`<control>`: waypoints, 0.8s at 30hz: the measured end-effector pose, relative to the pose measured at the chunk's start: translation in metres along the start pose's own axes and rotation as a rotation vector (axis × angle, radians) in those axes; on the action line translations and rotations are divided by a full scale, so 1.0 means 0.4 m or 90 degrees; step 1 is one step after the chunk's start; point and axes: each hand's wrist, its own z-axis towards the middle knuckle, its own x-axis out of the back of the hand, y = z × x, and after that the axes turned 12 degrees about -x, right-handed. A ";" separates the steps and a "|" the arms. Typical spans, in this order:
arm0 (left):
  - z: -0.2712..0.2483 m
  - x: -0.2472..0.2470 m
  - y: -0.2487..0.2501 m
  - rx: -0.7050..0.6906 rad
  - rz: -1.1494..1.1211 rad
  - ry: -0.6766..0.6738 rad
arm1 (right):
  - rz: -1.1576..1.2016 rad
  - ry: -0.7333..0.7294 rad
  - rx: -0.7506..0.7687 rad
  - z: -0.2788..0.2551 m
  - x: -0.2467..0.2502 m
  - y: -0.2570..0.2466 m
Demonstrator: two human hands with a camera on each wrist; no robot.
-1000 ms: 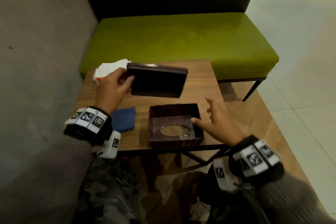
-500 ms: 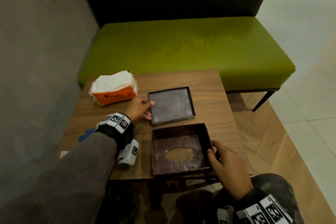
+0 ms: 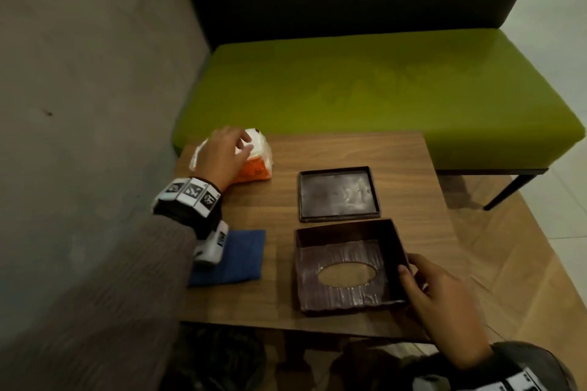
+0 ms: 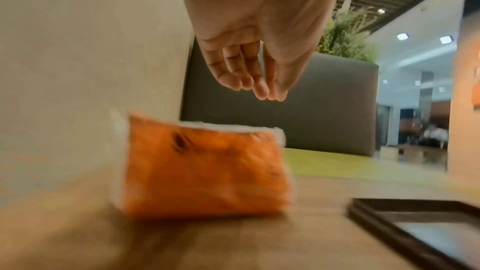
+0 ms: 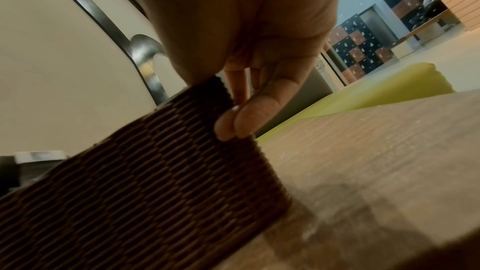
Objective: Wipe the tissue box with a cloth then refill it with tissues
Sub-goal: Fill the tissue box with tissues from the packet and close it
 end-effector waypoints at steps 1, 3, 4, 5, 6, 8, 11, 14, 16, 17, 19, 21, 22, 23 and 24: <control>0.013 0.023 -0.033 -0.023 0.056 -0.026 | -0.001 0.000 -0.003 0.005 0.001 -0.004; 0.028 0.039 -0.086 -0.030 0.102 -0.107 | 0.010 0.008 -0.005 0.011 0.003 -0.011; 0.032 0.036 -0.105 -0.033 0.110 -0.139 | 0.024 0.014 -0.006 0.012 0.001 -0.013; 0.035 0.028 -0.118 -0.033 0.113 -0.166 | 0.034 0.023 -0.007 0.012 -0.002 -0.016; 0.035 0.021 -0.123 -0.033 0.118 -0.188 | 0.039 0.029 -0.008 0.010 -0.005 -0.018; 0.037 0.004 -0.134 -0.034 0.133 -0.218 | 0.052 0.031 -0.006 0.008 -0.015 -0.017; 0.045 -0.013 -0.122 -0.060 0.172 -0.251 | 0.051 0.014 -0.018 0.011 -0.025 -0.012; 0.055 -0.021 -0.113 -0.075 0.205 -0.291 | 0.067 0.010 -0.018 0.016 -0.029 -0.005; 0.058 -0.023 -0.123 -0.064 0.212 -0.316 | 0.078 0.012 -0.013 0.016 -0.030 -0.003; 0.060 -0.024 -0.125 -0.066 0.229 -0.318 | 0.083 0.016 -0.010 0.018 -0.031 -0.001; 0.064 -0.024 -0.117 -0.090 0.269 -0.305 | 0.096 0.024 -0.007 0.020 -0.033 0.005; 0.067 -0.025 -0.098 -0.119 0.297 -0.301 | 0.104 0.017 -0.009 0.021 -0.034 0.009; 0.069 -0.026 -0.095 -0.127 0.303 -0.297 | 0.105 0.010 -0.010 0.021 -0.034 0.010; 0.069 -0.026 -0.095 -0.126 0.317 -0.301 | 0.105 0.006 -0.010 0.021 -0.034 0.010; 0.066 -0.025 -0.092 -0.130 0.328 -0.305 | 0.107 0.006 -0.009 0.021 -0.033 0.010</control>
